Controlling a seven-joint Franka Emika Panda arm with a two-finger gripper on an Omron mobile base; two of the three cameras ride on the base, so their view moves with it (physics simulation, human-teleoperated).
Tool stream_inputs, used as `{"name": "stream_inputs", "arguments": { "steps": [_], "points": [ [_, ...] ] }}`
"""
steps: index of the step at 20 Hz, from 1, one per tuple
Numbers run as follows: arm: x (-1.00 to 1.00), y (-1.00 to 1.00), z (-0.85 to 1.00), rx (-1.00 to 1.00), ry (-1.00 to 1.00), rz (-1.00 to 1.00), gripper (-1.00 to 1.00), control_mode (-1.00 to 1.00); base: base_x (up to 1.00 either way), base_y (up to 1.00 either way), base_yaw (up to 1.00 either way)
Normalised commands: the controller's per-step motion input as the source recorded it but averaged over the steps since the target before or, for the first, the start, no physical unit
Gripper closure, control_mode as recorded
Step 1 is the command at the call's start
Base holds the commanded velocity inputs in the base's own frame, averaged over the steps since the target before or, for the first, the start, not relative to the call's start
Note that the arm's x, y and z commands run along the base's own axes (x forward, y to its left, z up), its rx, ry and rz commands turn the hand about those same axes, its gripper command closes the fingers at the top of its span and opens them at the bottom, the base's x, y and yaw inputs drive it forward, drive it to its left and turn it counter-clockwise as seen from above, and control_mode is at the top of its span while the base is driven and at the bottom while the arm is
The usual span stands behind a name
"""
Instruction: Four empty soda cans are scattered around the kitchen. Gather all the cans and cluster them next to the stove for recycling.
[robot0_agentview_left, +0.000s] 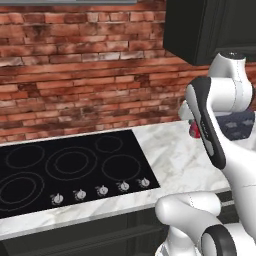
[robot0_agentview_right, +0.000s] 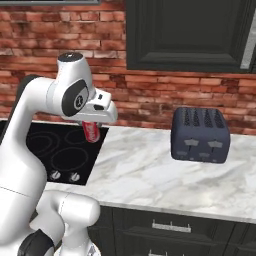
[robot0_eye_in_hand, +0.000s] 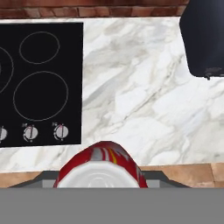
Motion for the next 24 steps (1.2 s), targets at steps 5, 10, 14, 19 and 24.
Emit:
{"name": "stream_inputs", "arguments": {
  "steps": [5, 10, 14, 19, 24],
  "points": [
    [0.00, 0.00, 0.00, 0.00, 0.00, 0.00, 1.00, 1.00, 0.20, 0.39, 0.00],
    [0.00, 0.00, 0.00, 0.00, 0.00, 0.00, 1.00, 1.00, 0.34, 0.15, 0.03],
    [0.00, 0.00, 0.00, 0.00, 0.00, 0.00, 1.00, 1.00, 0.33, 0.01, 0.05],
    [0.00, 0.00, 0.00, 0.00, 0.00, 0.00, 1.00, 1.00, 0.37, 0.02, 0.07],
    [0.47, 0.08, -0.31, 0.00, 0.00, 0.03, 1.00, -1.00, 0.09, 0.01, 0.01]
  ]
}}
